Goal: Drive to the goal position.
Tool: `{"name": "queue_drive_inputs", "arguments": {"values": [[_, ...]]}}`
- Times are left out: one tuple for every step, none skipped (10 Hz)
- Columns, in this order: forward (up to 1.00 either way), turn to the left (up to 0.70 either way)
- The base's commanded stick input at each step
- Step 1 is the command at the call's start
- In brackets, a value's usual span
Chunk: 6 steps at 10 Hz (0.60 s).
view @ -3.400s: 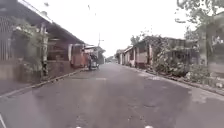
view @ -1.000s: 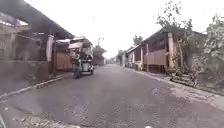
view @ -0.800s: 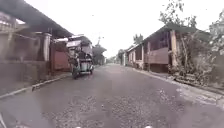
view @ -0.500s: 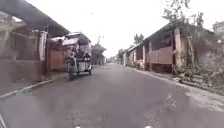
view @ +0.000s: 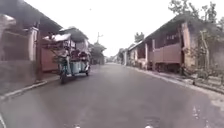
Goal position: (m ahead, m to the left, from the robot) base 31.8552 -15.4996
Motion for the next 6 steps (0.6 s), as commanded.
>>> {"name": "queue_drive_inputs", "arguments": {"values": [[1.0,0.0],[1.0,0.0],[1.0,0.0],[1.0,0.0],[1.0,0.0],[1.0,0.0]]}}
